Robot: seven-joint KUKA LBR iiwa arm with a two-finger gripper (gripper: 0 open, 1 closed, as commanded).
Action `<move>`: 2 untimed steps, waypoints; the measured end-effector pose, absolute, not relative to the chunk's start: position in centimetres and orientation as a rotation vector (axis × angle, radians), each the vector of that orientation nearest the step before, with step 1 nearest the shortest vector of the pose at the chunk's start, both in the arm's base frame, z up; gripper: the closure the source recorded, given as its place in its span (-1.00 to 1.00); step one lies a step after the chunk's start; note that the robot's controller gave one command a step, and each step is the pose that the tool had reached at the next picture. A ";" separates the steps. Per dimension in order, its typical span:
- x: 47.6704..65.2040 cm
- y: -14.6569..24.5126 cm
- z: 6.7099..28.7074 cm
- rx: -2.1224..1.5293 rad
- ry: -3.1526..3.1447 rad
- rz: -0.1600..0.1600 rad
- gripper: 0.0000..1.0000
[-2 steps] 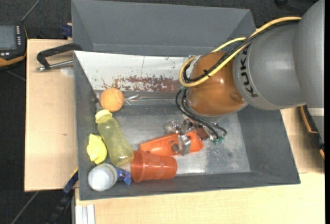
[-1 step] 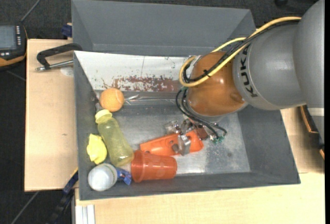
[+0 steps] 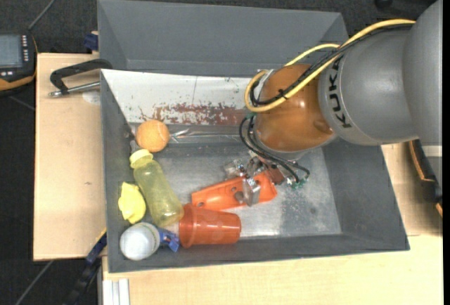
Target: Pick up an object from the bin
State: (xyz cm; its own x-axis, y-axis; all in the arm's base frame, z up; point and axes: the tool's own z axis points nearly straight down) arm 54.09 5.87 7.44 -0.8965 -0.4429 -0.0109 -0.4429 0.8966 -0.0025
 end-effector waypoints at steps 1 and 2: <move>55.4 4.4 7.3 -0.854 3.008 0.002 1.00; 59.0 6.2 7.2 -0.854 3.006 -0.002 1.00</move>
Offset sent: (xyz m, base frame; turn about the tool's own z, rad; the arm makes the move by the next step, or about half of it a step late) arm 0.0473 0.0040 -0.0044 -0.0972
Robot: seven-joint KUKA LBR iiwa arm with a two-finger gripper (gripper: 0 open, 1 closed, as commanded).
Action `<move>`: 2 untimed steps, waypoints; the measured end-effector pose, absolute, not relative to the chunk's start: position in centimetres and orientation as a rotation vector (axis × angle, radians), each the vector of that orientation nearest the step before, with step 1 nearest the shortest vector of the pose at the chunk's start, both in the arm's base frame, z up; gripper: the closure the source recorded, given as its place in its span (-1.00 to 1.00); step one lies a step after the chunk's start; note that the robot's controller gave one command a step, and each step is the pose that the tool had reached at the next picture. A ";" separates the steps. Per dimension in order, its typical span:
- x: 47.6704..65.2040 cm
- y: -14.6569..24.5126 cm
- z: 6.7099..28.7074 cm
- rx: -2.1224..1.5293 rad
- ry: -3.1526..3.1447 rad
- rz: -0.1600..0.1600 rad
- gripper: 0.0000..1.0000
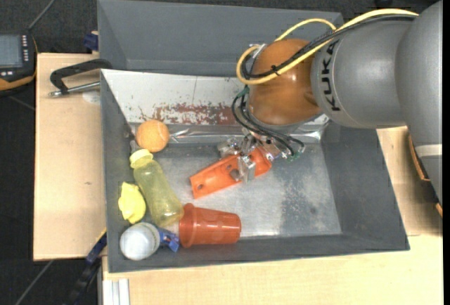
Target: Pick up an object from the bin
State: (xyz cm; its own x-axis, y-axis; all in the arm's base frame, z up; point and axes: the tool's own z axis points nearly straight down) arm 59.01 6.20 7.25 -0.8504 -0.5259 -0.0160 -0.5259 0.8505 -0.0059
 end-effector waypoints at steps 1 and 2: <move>59.0 6.4 7.3 -0.858 2.998 0.001 1.00; 56.8 6.2 7.2 -1.164 2.893 -0.005 1.00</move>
Offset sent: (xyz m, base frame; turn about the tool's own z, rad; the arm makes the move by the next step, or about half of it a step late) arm -0.0342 -0.0002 -0.0025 -0.2796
